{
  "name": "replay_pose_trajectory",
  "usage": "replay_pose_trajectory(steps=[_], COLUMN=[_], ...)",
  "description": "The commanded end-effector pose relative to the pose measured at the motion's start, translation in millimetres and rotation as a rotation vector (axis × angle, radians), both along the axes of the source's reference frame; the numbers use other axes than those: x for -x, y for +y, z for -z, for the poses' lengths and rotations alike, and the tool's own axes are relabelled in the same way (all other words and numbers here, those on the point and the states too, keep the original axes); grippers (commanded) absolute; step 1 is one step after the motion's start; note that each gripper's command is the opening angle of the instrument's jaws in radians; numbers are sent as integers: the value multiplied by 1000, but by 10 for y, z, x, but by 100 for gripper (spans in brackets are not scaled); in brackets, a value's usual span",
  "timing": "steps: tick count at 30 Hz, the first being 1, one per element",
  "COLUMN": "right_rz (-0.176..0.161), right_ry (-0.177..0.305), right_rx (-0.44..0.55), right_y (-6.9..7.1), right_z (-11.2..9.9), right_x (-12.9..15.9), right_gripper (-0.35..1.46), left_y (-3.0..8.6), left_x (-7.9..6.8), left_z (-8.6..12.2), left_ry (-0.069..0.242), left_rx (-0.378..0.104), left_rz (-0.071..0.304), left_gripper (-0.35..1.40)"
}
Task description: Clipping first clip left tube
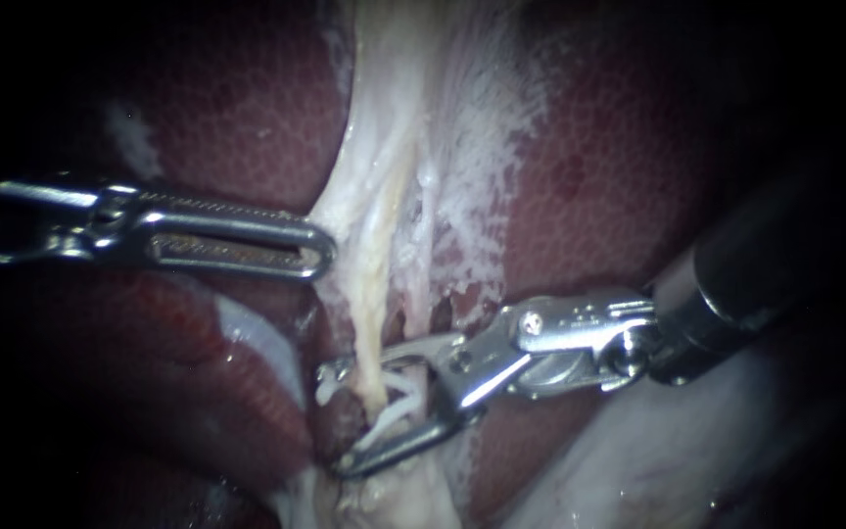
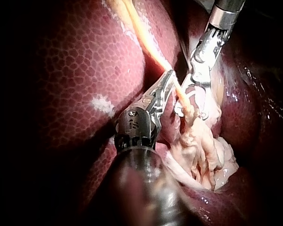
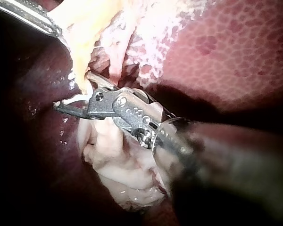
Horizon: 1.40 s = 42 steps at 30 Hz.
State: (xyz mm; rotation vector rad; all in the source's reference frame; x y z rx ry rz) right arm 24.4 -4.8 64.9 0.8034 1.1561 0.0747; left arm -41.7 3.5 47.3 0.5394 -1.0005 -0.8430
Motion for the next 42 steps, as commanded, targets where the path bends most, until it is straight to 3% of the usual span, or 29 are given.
replay_pose_trajectory(steps=[1, 7, 23, 32, 34, 39, 42], right_rz=[4, 3, -12, -11, -6, 8, 3], right_ry=[-7, -20, -12, -16, -23, -40, -55], right_rx=[1, 2, -24, -35, -32, -24, -49], right_y=[-3, -7, -6, -2, -1, 5, 9], right_z=[-5, -18, -17, -22, -24, -33, -37], right_x=[0, 0, -19, -15, -12, 0, 1], right_gripper=[55, 54, 53, 42, 30, -29, -35], left_y=[0, 0, 0, -1, -1, -1, -1], left_x=[0, 0, 1, 2, 2, 2, 2], left_z=[0, 0, -1, -1, -1, -2, -2], left_ry=[0, 0, 0, 1, 1, 1, 1], left_rx=[0, 0, 1, 1, 1, 1, 1], left_rz=[0, 0, 0, 1, 1, 1, 1], left_gripper=[-32, -32, -32, -32, -32, -32, -32])
